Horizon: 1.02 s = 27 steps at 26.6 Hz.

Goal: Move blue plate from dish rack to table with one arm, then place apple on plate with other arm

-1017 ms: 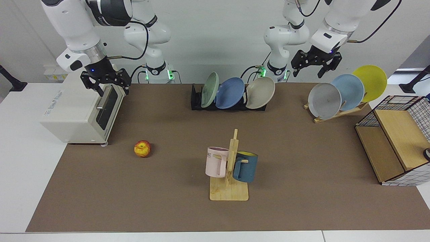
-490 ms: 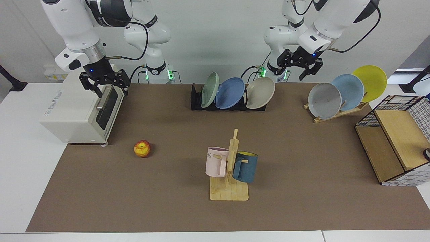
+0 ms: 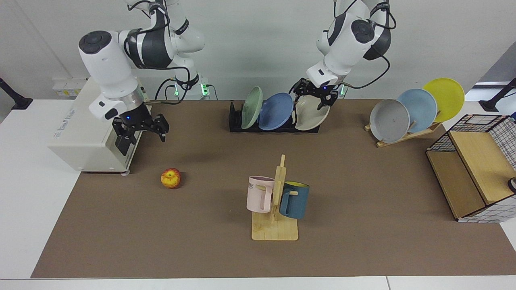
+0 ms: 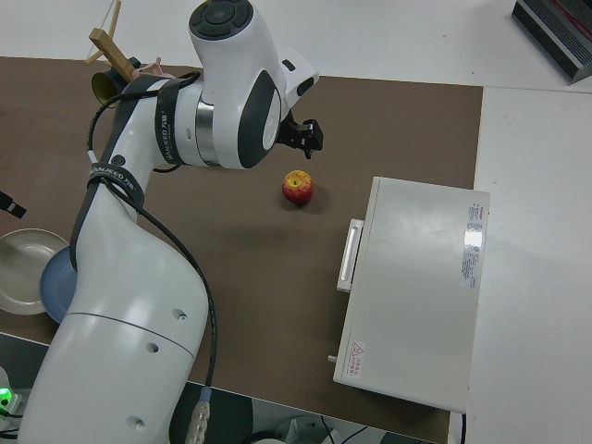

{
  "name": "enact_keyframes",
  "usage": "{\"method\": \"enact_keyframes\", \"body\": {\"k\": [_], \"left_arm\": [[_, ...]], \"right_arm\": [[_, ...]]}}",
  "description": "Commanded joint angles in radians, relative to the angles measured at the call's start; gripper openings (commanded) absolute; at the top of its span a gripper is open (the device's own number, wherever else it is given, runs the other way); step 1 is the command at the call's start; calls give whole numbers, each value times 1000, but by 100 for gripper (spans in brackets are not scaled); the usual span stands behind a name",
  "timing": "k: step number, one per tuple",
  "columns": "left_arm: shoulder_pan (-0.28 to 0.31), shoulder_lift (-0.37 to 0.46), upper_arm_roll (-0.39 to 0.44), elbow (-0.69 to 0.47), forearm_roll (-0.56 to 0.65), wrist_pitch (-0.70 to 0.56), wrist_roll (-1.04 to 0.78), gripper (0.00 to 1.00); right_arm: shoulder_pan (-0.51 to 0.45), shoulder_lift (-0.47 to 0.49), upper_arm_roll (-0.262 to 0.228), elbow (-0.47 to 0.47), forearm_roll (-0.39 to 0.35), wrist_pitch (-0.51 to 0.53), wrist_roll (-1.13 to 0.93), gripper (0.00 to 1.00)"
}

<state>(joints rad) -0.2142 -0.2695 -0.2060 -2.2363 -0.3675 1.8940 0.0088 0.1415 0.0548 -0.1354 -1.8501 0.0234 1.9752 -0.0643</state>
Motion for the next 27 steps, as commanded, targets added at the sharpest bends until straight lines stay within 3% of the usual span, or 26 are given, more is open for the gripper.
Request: {"method": "enact_keyframes", "body": {"k": [1, 5, 9, 12, 18, 20, 27], "left_arm": [[-69, -59, 3, -147, -31, 94, -21, 99], [-160, -4, 3, -200, -62, 180, -55, 97], [-185, 3, 2, -207, -65, 209, -111, 87], [-195, 1, 0, -207, -65, 194, -154, 59], [-195, 1, -4, -194, -64, 168, -196, 21], [-194, -2, -4, -181, -54, 123, -205, 0], [-172, -19, 14, -100, -7, -24, -205, 0]], "right_arm": [[0, 71, -1, -14, 21, 102, 6, 100], [3, 122, 0, -14, 24, 163, 6, 100], [3, 168, 2, -17, 26, 192, 6, 100], [3, 198, 3, -20, 44, 232, 12, 100], [21, 229, 3, -31, 90, 261, 11, 100], [21, 244, 3, -32, 92, 275, 12, 100], [20, 280, 3, -73, 90, 369, -15, 100]]}}
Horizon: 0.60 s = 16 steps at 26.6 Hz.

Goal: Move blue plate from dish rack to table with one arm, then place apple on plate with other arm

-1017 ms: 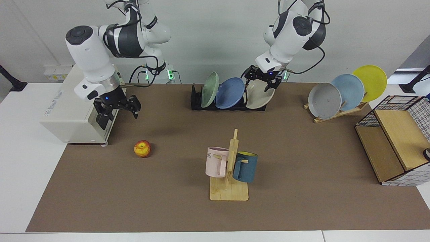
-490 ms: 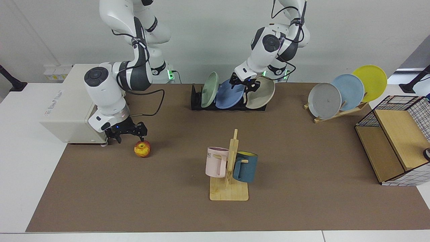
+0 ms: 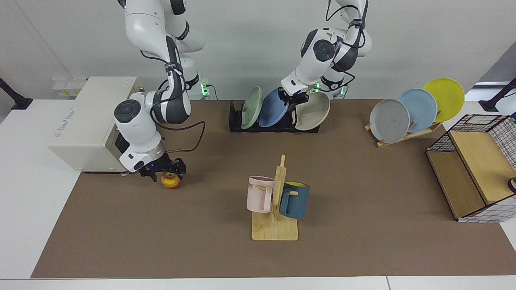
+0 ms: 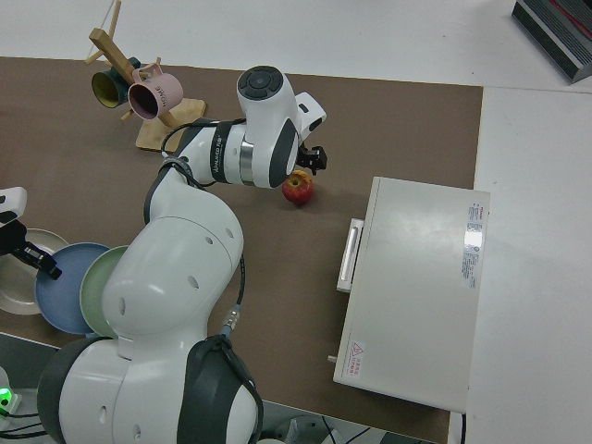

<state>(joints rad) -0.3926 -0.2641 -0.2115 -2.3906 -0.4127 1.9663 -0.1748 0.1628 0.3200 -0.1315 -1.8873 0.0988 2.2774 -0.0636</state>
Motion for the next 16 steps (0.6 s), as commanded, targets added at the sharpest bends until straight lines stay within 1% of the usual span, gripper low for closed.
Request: {"method": "enact_keyframes", "body": {"k": [1, 4, 6, 8, 11, 15, 16], "left_arm": [[20, -24, 23, 71, 55, -116, -20, 0], [61, -20, 24, 131, 98, -168, -15, 0], [81, -12, 24, 151, 129, -162, -9, 0], [106, 2, 24, 165, 141, -132, -6, 0], [146, 29, 24, 176, 141, -48, 3, 0], [195, 65, 26, 186, 109, 72, 100, 0], [205, 71, 26, 191, 76, 84, 104, 0]], "right_arm": [[-2, 16, 0, -36, 15, 67, -18, 100], [-6, 22, 0, -39, 15, 68, -18, 100], [-6, 24, 0, -42, 15, 70, -18, 100], [-6, 27, 0, -50, 15, 74, -18, 100], [-6, 31, 0, -55, 15, 85, -18, 100], [-6, 33, 0, -55, 15, 88, -18, 100], [-5, 37, 0, -55, 15, 88, -18, 100]]}}
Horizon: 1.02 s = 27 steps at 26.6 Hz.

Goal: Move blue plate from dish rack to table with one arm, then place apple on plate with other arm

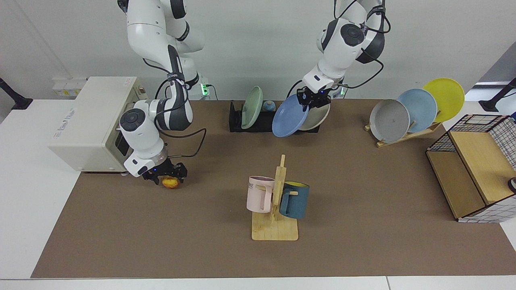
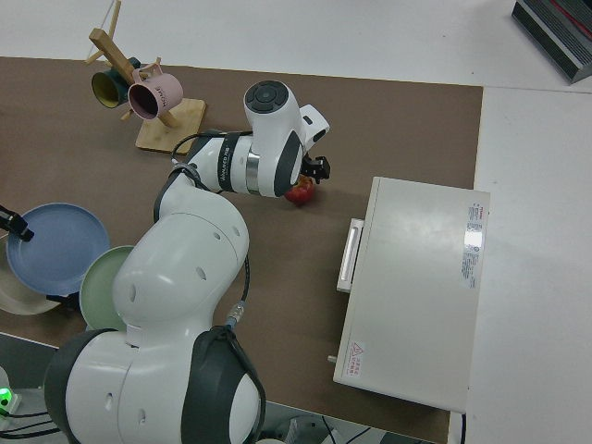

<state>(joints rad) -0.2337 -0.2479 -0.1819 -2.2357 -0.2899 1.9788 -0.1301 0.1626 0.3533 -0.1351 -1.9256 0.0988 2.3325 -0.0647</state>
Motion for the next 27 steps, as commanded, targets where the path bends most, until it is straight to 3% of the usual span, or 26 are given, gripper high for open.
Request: {"method": "enact_keyframes", "body": {"k": [1, 5, 11, 14, 19, 20, 23, 27], "left_arm": [[60, 68, -2, 41, -107, 83, 66, 0], [119, 117, -4, 45, -312, 141, 196, 0], [114, 295, -21, 62, -486, 285, 325, 0], [108, 343, -45, 65, -544, 348, 334, 0], [117, 391, -88, 73, -572, 423, 334, 0], [117, 394, -90, 73, -574, 423, 333, 0], [114, 397, -90, 74, -574, 425, 333, 0], [105, 403, -110, 77, -572, 448, 326, 0]], "right_arm": [[-5, 7, 3, -16, 15, 33, -17, 100], [-6, 10, 3, -16, 15, 33, -18, 100], [-6, 10, 3, -16, 15, 33, -24, 100], [-9, 10, 3, -16, 15, 33, -37, 98], [-9, 10, 3, -20, 15, 33, -38, 72], [-9, 10, 3, -20, 15, 33, -40, 59], [-11, 9, 3, -20, 15, 31, -56, 0], [-12, 9, 3, -4, 15, 24, -57, 0]]}}
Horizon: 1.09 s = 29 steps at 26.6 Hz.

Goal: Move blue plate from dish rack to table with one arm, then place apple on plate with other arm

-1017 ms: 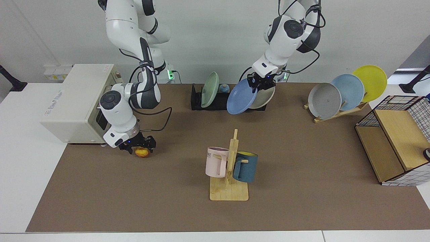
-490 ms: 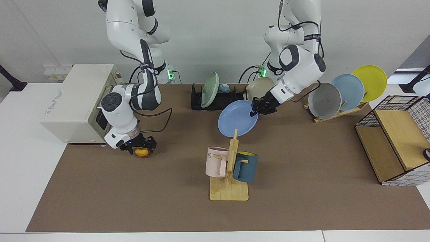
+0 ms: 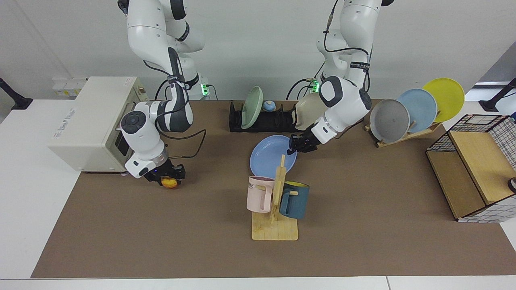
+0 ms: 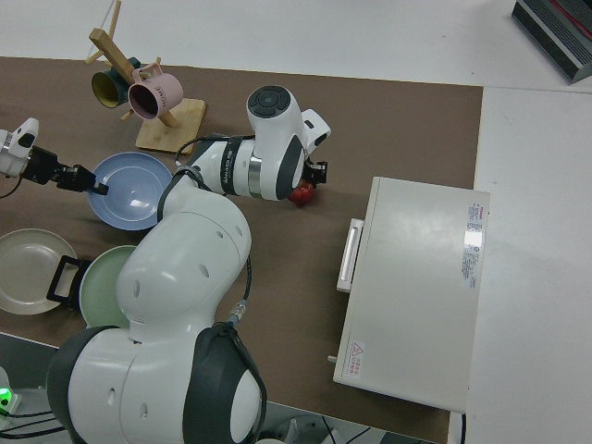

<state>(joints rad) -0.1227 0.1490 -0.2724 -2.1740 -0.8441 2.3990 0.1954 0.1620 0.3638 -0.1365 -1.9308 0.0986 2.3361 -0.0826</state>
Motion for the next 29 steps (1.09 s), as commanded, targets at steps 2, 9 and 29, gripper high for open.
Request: {"method": "enact_keyframes", "body": {"k": [2, 9, 29], "left_arm": [[-11, 6, -28, 16, -16, 32, -4, 16], [-45, 1, -39, 11, -1, 29, -28, 36], [29, -81, -33, 256, 531, -332, -390, 49]], "right_arm": [[-10, -3, 5, 18, 15, 11, -40, 0], [-10, -14, 0, 120, 12, -64, -39, 0], [191, -108, 5, 142, -2, -170, 231, 0]]}}
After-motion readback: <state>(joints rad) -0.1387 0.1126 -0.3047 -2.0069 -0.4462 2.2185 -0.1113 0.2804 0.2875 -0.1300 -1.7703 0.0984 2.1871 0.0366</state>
